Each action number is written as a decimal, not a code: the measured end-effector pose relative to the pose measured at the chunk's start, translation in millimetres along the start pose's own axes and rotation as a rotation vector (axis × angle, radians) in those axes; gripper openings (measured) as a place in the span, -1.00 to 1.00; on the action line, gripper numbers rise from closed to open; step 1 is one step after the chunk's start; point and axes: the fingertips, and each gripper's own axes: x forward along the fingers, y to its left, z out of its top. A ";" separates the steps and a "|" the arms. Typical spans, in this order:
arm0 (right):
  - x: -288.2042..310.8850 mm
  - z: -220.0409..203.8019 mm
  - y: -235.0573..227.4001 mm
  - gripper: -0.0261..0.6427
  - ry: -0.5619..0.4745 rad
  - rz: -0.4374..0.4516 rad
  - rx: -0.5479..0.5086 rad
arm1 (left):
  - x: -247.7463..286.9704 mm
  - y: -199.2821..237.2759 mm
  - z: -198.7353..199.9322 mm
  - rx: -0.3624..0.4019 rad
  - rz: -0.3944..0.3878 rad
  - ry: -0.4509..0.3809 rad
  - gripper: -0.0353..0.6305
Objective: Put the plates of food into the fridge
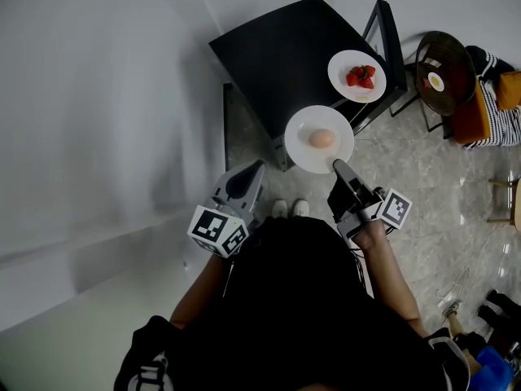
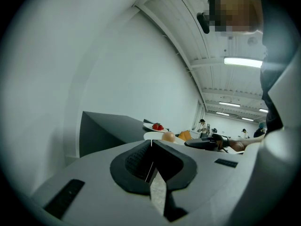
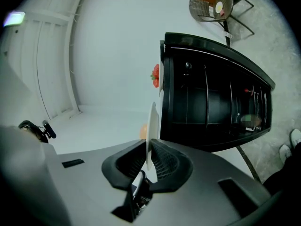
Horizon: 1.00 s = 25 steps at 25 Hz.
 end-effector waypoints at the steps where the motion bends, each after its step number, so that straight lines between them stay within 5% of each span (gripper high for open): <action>1: -1.0 0.6 -6.0 -0.78 -0.003 0.000 -0.006 | 2.2 4.7 -4.3 0.004 -0.002 0.002 -0.82; 25: -11.5 5.5 -106.2 -0.78 0.030 -0.073 0.006 | -8.9 -13.2 -12.6 0.003 -0.065 0.015 -0.82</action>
